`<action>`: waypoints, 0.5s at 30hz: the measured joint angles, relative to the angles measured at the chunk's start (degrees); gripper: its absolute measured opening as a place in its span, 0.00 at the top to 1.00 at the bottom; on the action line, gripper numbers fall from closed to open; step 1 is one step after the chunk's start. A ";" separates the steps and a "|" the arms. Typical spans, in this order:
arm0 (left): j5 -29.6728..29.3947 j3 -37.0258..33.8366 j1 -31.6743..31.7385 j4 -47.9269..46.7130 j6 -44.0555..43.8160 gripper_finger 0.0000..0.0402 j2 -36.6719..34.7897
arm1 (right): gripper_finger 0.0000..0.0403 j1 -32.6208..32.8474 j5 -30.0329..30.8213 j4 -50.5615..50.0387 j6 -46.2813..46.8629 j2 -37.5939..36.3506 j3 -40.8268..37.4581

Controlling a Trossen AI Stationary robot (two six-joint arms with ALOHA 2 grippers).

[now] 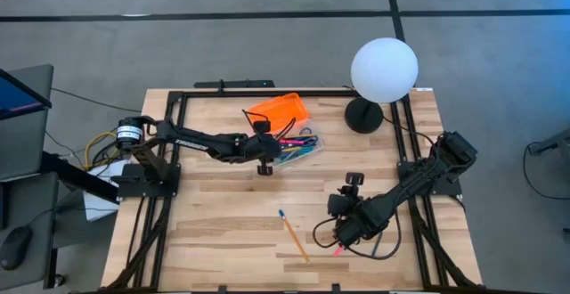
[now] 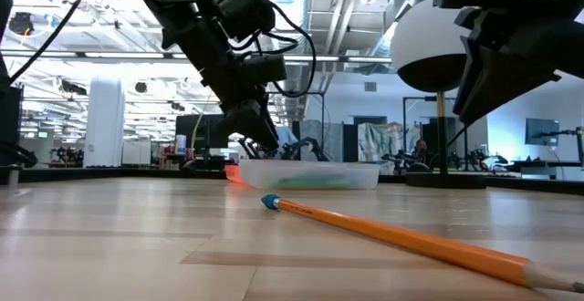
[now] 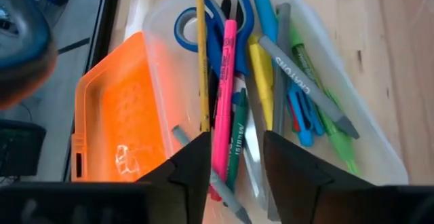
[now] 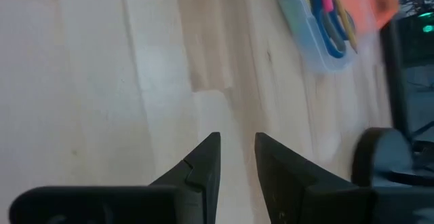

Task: Pick & place school supplies into a supply box
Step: Put the pink pencil into the supply box

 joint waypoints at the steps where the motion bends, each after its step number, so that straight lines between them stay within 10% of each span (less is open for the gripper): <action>1: -0.02 0.00 -0.17 -0.21 -0.56 0.67 0.00 | 0.79 0.00 -0.20 1.14 0.00 0.00 -0.32; 15: -0.68 0.09 -8.85 -11.61 -8.86 0.66 -0.11 | 0.79 5.69 -14.95 12.47 -2.97 0.00 -4.95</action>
